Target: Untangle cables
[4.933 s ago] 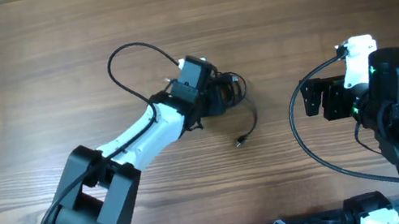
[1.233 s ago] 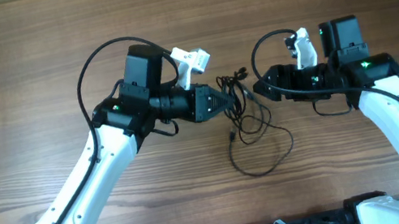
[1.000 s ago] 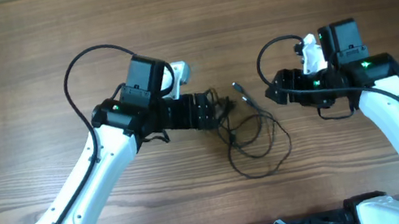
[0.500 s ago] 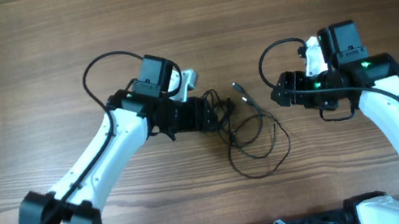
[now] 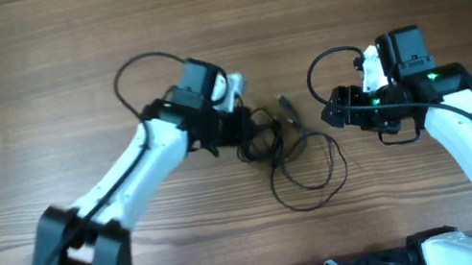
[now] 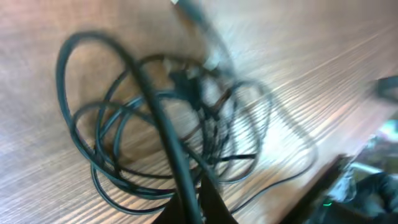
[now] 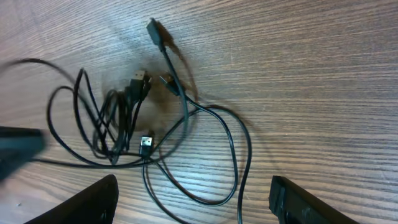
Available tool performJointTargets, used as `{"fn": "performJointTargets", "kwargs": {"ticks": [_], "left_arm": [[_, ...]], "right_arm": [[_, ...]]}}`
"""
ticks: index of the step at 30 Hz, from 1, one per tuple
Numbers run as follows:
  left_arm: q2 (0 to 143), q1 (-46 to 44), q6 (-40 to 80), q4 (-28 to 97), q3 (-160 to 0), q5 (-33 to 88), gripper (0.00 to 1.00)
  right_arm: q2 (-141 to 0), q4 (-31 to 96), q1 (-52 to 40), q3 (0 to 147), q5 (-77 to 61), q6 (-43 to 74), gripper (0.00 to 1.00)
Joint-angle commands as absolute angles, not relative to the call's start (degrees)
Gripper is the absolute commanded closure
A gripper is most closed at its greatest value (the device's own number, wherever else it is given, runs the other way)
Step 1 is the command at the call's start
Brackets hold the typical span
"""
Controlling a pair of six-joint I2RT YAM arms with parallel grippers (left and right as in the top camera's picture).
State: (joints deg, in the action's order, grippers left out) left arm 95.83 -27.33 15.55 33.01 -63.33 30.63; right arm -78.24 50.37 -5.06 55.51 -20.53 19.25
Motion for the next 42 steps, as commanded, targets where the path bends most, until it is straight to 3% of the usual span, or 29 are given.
{"fn": "performJointTargets", "kwargs": {"ticks": [1, 6, 12, 17, 19, 22, 25, 28, 30, 31, 32, 34, 42], "left_arm": [[85.97, -22.57, 15.92, 31.90, -67.77, 43.99, 0.96], [75.13, -15.22, 24.62, 20.67, -67.81, 61.08, 0.96], [73.21, -14.52, 37.41, 1.89, -67.81, 72.82, 0.96], [73.23, -14.50, 38.20, 1.34, -67.79, 73.08, 0.96], [73.30, -14.50, 36.58, 3.53, -67.77, 73.01, 0.95], [73.30, -14.50, 27.66, 13.74, -67.75, 67.26, 0.94], [75.20, -16.08, 22.70, 30.02, -67.72, 43.79, 0.94], [79.53, -20.80, 22.70, 30.26, -67.72, 40.36, 0.95], [83.46, -24.69, 22.72, 29.80, -67.72, 38.33, 0.86], [85.12, -26.06, 22.70, 30.06, -67.72, 36.25, 0.50], [86.30, -26.74, 22.70, 30.98, -67.72, 33.08, 0.36], [86.00, -25.30, 22.68, 33.63, -67.75, 27.22, 0.21], [86.17, -16.16, 26.89, 47.29, -67.70, 11.84, 0.27]], "right_arm": [[-78.54, 49.80, -5.02, 55.77, -28.38, 13.85, 0.20], [-78.54, 43.55, -5.19, 55.77, -39.57, 11.99, 0.20], [-78.54, 33.85, -9.23, 55.77, -39.92, 15.64, 0.20], [-78.65, 29.36, -13.52, 55.75, -39.88, 16.67, 0.21], [-78.94, 30.02, -14.68, 55.75, -38.02, 16.69, 0.32], [-78.96, 35.53, -14.41, 55.77, -22.63, 19.31, 0.43], [-78.96, 45.36, -13.78, 55.77, -1.91, 26.09, 0.37], [-78.96, 47.86, -13.76, 55.77, 1.72, 26.13, 0.37], [-78.96, 48.07, -13.76, 55.77, 1.69, 27.20, 0.36], [-78.96, 48.07, -13.76, 55.77, 1.54, 27.18, 0.36], [-78.96, 48.31, -13.65, 55.77, 1.54, 27.16, 0.35], [-78.96, 49.23, -13.54, 55.77, 1.56, 27.09, 0.33], [-78.96, 49.50, -13.54, 55.77, 1.48, 27.16, 0.30]]}}
